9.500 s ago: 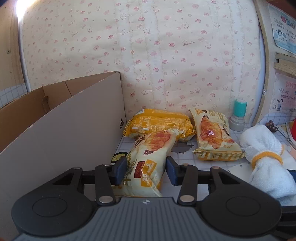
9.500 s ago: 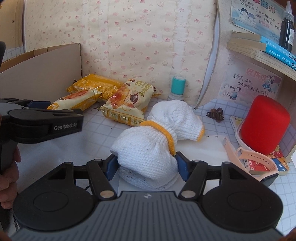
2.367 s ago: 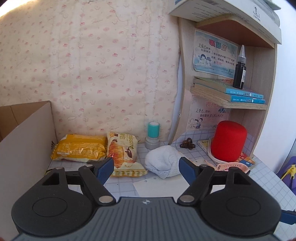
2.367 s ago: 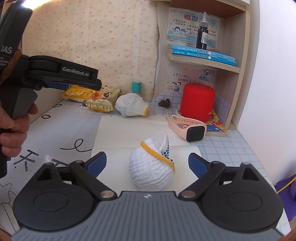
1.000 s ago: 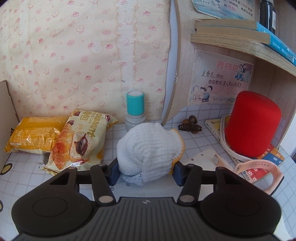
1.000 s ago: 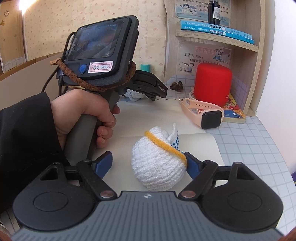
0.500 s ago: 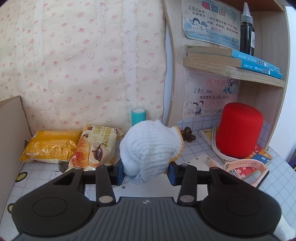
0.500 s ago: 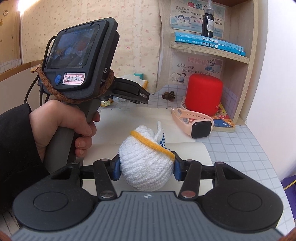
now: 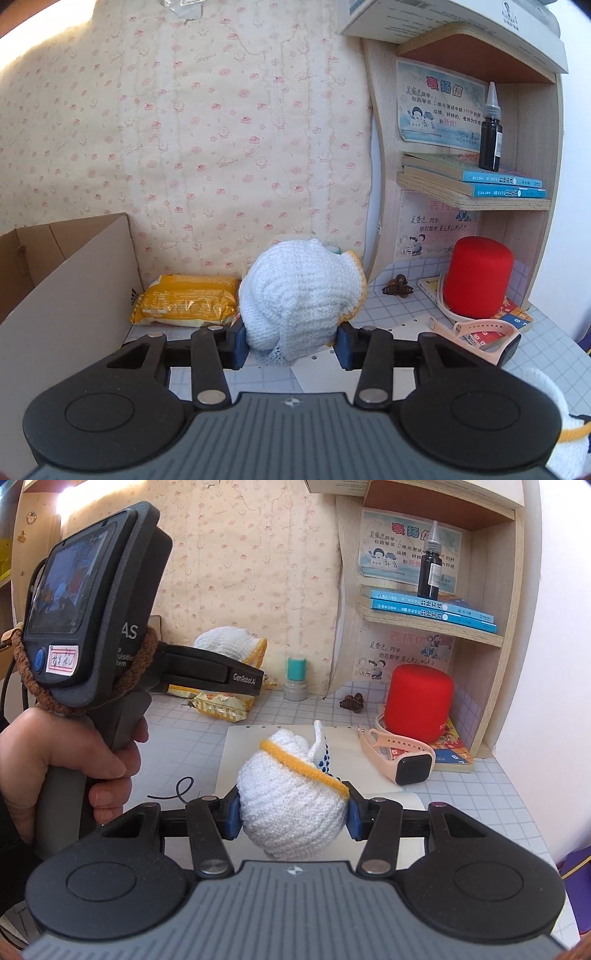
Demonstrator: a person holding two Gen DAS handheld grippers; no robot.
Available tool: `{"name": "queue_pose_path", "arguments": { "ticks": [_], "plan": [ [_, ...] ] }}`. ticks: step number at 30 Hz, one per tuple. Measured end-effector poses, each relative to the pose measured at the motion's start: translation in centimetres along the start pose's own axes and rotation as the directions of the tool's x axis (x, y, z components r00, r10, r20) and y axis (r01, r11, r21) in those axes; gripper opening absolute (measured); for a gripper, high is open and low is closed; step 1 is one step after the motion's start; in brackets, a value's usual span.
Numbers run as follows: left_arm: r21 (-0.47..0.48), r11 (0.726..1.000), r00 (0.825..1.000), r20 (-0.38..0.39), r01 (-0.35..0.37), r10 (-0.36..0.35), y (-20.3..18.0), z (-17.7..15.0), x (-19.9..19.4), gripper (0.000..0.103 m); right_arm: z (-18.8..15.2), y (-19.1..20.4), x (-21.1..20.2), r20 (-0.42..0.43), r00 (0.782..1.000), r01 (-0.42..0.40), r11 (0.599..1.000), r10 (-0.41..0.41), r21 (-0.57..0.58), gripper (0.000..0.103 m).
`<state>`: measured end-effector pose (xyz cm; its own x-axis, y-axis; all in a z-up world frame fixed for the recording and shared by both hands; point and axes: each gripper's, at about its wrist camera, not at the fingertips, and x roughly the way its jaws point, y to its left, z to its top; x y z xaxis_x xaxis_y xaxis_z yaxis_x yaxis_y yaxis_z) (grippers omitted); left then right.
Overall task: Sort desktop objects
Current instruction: 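Lift and carry both held gloves toward the cardboard box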
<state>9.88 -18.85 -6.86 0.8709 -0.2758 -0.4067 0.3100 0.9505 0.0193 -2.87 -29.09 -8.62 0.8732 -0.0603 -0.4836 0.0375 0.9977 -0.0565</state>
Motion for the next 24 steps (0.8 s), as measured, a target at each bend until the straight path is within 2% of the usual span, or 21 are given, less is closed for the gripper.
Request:
{"name": "queue_pose_path", "arguments": {
  "ticks": [6, 13, 24],
  "plan": [
    [-0.029, 0.999, 0.999, 0.041, -0.026, 0.027, 2.0, 0.7, -4.0, 0.046, 0.9, 0.9, -1.6, 0.038, 0.999, 0.003, 1.0, -0.003, -0.019, 0.051],
    [-0.053, 0.995, 0.989, 0.115, -0.086, 0.092, 4.3, 1.8, -8.5, 0.047, 2.7, 2.1, -3.5, 0.094, 0.996, -0.005, 0.999, 0.01, -0.052, 0.051],
    [-0.103, 0.981, 0.974, 0.139, -0.164, 0.178, 9.0, 1.5, -12.8, 0.047, 5.4, 6.3, -4.3, 0.144, 0.984, -0.093, 0.99, 0.108, -0.109, 0.051]
  ]
}}
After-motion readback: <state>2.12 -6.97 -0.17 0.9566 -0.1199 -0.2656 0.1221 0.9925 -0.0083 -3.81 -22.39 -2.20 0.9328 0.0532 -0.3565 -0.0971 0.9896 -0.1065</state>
